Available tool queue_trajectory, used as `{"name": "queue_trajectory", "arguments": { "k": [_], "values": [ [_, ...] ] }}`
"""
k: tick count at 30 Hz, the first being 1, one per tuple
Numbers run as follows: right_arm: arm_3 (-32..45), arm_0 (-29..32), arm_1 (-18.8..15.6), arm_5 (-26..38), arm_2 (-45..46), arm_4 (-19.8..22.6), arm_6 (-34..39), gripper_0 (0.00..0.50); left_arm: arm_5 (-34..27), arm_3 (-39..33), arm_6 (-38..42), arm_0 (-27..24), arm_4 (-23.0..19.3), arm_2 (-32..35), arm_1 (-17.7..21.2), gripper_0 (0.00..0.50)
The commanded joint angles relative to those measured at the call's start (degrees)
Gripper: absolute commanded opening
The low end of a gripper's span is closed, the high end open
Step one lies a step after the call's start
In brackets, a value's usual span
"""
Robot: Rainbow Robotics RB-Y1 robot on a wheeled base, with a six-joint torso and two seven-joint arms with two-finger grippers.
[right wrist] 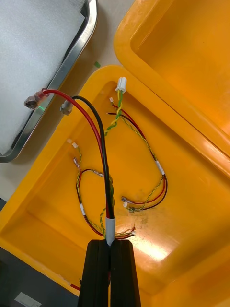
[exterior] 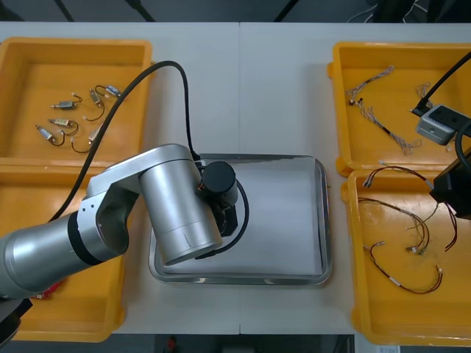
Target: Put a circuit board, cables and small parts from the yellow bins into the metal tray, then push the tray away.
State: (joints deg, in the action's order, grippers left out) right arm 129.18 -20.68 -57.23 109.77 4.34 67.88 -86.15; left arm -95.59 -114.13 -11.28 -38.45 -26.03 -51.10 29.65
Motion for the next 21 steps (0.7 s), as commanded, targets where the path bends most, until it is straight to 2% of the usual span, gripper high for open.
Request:
{"name": "queue_trajectory", "arguments": {
  "k": [1,17,18,20,21],
  "values": [
    [1.42,-1.38,-2.18,0.23,-0.13,-0.30,0.37,0.000,0.85,0.13,4.16,1.01,0.63,-1.11,-1.35,0.000],
    [1.42,-1.38,-2.18,0.23,-0.13,-0.30,0.37,0.000,1.81,0.31,5.04,2.24,0.81,-3.83,-0.12,0.012],
    [1.42,-1.38,-2.18,0.23,-0.13,-0.30,0.37,0.000,1.90,0.31,4.95,2.15,0.98,-3.83,-0.12,0.031],
    [1.42,-1.38,-2.18,0.23,-0.13,-0.30,0.37,0.000,1.99,0.31,5.04,2.24,1.86,-3.83,-0.12,0.126],
    [1.42,-1.38,-2.18,0.23,-0.13,-0.30,0.37,0.000,1.90,0.31,5.04,2.24,2.04,-3.83,-0.12,0.138]
  ]
}}
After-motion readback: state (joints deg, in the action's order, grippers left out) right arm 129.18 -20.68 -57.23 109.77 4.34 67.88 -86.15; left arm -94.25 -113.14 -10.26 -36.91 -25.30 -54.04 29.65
